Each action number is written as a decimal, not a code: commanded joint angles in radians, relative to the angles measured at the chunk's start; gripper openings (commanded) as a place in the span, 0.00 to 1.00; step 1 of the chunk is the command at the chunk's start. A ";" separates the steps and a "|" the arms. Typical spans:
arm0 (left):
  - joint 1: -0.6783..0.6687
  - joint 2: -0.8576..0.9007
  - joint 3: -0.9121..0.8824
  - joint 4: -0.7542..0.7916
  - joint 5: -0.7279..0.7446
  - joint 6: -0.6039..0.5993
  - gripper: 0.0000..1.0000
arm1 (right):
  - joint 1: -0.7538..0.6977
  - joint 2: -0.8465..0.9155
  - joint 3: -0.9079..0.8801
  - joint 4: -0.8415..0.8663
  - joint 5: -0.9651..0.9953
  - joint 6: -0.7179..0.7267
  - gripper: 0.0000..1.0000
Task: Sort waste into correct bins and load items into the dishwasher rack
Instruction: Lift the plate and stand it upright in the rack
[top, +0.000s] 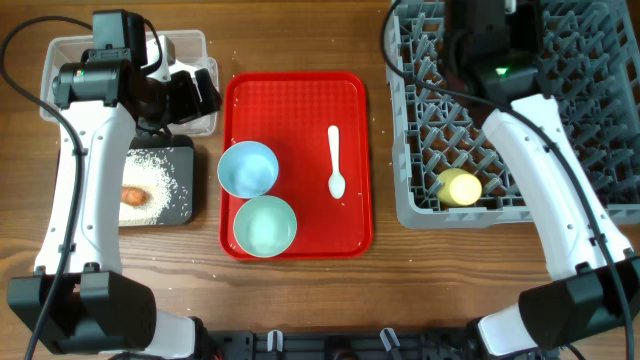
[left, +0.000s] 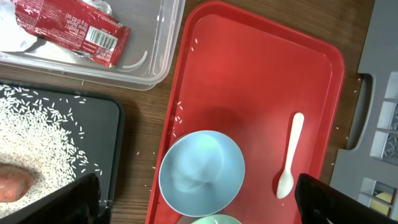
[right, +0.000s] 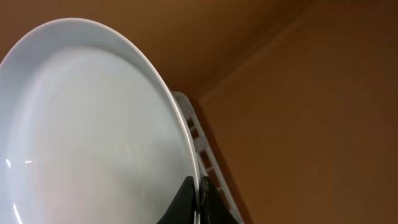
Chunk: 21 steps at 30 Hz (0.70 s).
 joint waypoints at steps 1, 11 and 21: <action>0.003 -0.002 0.012 0.000 -0.013 -0.001 1.00 | -0.003 0.019 -0.029 0.000 -0.055 -0.044 0.04; 0.003 -0.002 0.012 0.000 -0.013 -0.001 1.00 | -0.003 0.205 -0.030 0.276 -0.061 -0.204 0.04; 0.003 -0.002 0.012 0.000 -0.013 -0.001 1.00 | -0.010 0.341 -0.030 0.406 -0.062 -0.272 0.15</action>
